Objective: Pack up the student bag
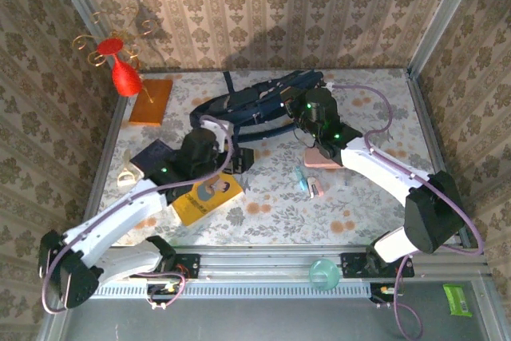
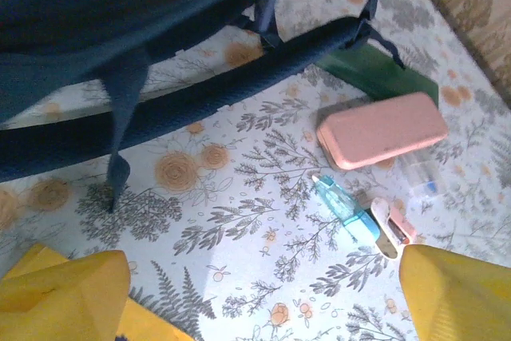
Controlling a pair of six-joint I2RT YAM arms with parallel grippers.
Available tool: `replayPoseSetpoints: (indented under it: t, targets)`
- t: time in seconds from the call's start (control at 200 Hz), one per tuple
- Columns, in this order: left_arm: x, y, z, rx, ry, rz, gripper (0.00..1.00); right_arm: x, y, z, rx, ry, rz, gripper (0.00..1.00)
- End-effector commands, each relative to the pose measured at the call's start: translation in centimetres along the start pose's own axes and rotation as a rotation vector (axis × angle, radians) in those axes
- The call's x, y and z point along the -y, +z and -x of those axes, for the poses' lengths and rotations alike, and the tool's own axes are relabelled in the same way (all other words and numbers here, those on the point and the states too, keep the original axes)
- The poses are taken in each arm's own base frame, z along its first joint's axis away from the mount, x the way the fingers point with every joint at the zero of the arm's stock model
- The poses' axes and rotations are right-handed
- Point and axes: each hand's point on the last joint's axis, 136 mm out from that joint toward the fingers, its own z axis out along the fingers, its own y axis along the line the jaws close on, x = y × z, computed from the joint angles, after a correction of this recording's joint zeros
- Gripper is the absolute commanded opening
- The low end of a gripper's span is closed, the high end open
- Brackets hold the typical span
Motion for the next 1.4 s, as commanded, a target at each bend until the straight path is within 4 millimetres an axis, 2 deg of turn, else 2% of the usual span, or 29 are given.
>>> replayPoseSetpoints:
  t: [0.0,0.285,0.44,0.54,0.87,1.04,1.165,1.275,1.395]
  targets:
    - [0.6,1.4,3.3,0.105,0.055,0.025,0.85,-5.6,-1.0,1.8,0.073,0.023,0.150,0.04]
    - [0.1,4.9,6.1,0.183,0.102,0.102,0.69,-5.9,-0.7,1.4,0.054,0.028,0.156,0.03]
    - [0.6,5.8,7.4,0.223,0.096,0.083,0.64,-5.8,-0.5,1.3,0.050,0.027,0.156,0.03]
    - [0.0,6.4,7.8,0.239,0.072,0.120,0.57,-5.6,-0.3,1.2,0.044,0.030,0.157,0.03]
    - [-0.4,7.9,9.1,0.259,0.094,0.158,0.38,-5.0,0.1,0.7,0.026,0.036,0.151,0.02]
    - [-1.3,8.2,8.7,0.236,0.087,0.156,0.17,-3.5,0.2,0.8,0.030,0.022,0.113,0.02]
    - [-2.0,8.3,7.4,0.197,0.085,0.138,0.00,-2.0,0.1,1.3,0.052,0.003,0.074,0.02]
    - [-2.8,7.9,5.9,0.155,0.091,0.106,0.00,-1.2,0.0,1.7,0.067,-0.025,0.056,0.01]
    - [-4.3,6.6,4.9,0.153,0.092,0.110,0.00,-0.4,0.0,2.0,0.071,-0.088,0.023,0.00]
